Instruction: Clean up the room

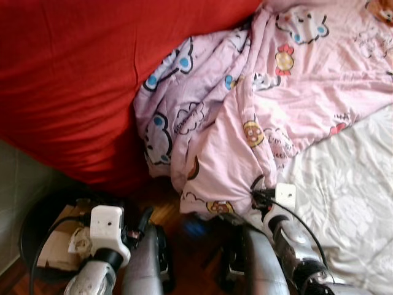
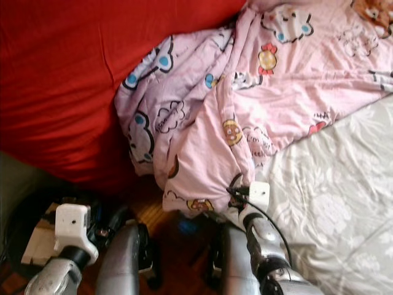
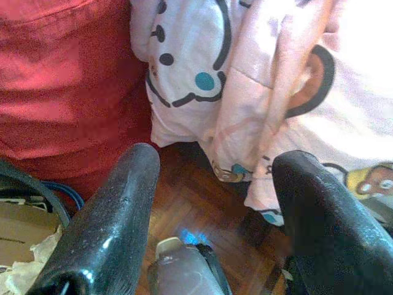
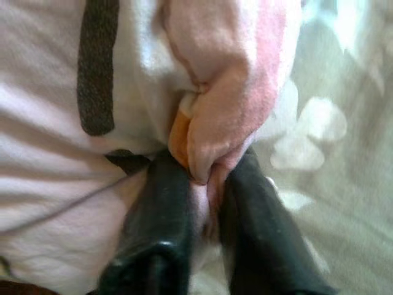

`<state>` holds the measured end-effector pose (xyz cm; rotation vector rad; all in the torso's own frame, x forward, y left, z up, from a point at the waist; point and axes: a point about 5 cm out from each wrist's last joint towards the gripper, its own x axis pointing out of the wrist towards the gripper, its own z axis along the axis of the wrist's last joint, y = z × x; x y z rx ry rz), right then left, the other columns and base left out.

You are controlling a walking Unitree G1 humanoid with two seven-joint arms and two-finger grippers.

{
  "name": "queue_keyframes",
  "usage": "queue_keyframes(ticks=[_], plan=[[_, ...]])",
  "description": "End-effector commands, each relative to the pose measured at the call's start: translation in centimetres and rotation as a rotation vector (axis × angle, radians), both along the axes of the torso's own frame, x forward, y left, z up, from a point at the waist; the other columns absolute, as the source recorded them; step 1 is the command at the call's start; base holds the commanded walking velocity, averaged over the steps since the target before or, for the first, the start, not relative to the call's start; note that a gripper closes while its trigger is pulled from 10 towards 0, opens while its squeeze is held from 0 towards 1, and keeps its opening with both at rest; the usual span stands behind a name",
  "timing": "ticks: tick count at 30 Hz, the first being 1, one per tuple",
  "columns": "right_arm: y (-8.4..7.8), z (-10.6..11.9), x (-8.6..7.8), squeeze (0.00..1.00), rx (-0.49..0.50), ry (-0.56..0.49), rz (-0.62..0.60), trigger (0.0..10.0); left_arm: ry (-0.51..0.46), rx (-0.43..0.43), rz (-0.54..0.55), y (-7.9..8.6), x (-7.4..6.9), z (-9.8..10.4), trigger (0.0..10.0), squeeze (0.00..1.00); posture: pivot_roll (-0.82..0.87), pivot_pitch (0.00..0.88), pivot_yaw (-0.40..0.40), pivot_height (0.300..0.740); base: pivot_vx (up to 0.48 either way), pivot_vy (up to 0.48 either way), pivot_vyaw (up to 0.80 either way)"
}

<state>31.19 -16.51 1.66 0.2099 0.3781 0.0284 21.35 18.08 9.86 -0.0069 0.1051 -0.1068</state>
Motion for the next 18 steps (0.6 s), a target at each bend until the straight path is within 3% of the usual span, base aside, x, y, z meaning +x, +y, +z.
queue_keyframes(ticks=[1, 9, 15, 16, 17, 18], plan=[[-0.2, -0.9, -1.0, 0.0, 0.011, 0.014, -0.013, 0.0, 0.04, 0.01, 0.021, 0.4, -0.4, -1.2, 10.0, 0.0, 0.09, 0.297, -0.053, 0.637, 0.0, 0.0, 0.0], [-1.1, -0.5, -1.3, 0.0, 0.052, -0.071, -0.052, 0.0, 0.03, -0.002, 0.057, 0.7, 2.4, -2.8, 10.0, 0.0, 0.05, 0.174, -0.07, 0.637, 0.0, 0.0, 0.0], [-0.9, -0.6, -1.8, 0.0, 0.057, -0.096, -0.014, 0.0, -0.001, 0.016, 0.1, 1.6, 3.4, -2.7, 10.0, 0.0, 0.04, 0.12, -0.076, 0.637, 0.0, 0.0, 0.0], [-0.8, -0.6, -1.9, 0.0, 0.053, -0.103, -0.002, 0.7, -0.008, 0.024, 0.114, 1.8, 3.4, -2.7, 10.0, 0.0, 0.03, 0.117, -0.076, 0.637, 0.0, 0.0, 0.0], [-0.8, -0.6, -2.0, 0.0, 0.052, -0.107, 0.005, 4.2, -0.013, 0.029, 0.122, 2.0, 3.4, -2.6, 10.0, 0.0, 0.03, 0.108, -0.076, 0.637, 0.0, 0.0, 0.0], [-0.8, -0.6, -2.2, 0.0, 0.046, -0.114, 0.021, 10.0, -0.029, 0.041, 0.131, 2.2, 3.6, -2.5, 10.0, 0.0, 0.03, 0.102, -0.076, 0.637, 0.0, 0.0, 0.0]])
